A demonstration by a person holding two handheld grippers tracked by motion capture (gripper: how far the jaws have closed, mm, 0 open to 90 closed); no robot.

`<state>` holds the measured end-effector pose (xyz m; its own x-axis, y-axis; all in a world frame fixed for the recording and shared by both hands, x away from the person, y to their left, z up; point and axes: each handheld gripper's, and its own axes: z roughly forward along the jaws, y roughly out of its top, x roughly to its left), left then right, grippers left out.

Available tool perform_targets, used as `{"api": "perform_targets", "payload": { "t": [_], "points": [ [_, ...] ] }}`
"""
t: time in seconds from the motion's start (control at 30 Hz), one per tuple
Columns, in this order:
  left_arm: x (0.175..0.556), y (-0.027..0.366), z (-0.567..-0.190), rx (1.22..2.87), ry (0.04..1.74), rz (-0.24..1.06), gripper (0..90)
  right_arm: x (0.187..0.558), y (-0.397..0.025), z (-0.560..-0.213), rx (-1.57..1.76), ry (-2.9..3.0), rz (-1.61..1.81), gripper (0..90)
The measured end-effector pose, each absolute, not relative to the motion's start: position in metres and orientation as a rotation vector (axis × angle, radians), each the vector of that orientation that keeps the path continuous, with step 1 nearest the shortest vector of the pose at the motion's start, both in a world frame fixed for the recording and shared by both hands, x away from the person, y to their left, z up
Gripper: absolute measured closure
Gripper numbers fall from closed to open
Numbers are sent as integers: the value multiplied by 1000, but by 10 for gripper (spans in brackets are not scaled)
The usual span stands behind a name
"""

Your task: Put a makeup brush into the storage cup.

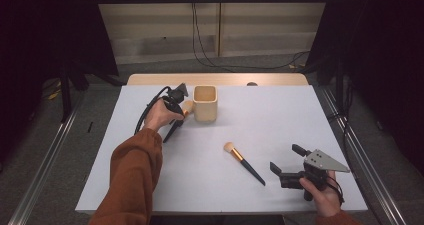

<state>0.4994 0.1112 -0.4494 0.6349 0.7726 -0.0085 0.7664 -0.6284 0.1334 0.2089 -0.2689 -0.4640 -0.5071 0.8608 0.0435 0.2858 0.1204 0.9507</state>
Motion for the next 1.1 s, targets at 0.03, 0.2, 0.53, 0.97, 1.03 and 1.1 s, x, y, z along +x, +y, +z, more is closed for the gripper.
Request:
{"api": "perform_targets", "payload": {
  "t": [0.03,0.2,0.53,0.97,1.03,1.1],
  "points": [
    [499,111,-449,2733,1280,72,564,209,-269,-464,1109,1870,1393,3],
    [500,111,-449,2717,1295,45,619,209,-267,-465,1112,1878,1389,3],
    [502,108,-449,2713,1352,35,733,209,-267,-465,1112,1883,1385,3],
    [502,111,-448,2678,1392,26,741,209,-268,-465,1117,1880,1383,3],
    [502,111,-447,2678,1402,34,741,209,-268,-465,1120,1879,1383,4],
    [502,113,-447,2676,1405,58,742,209,-269,-465,1123,1879,1382,4]
  ]
}}
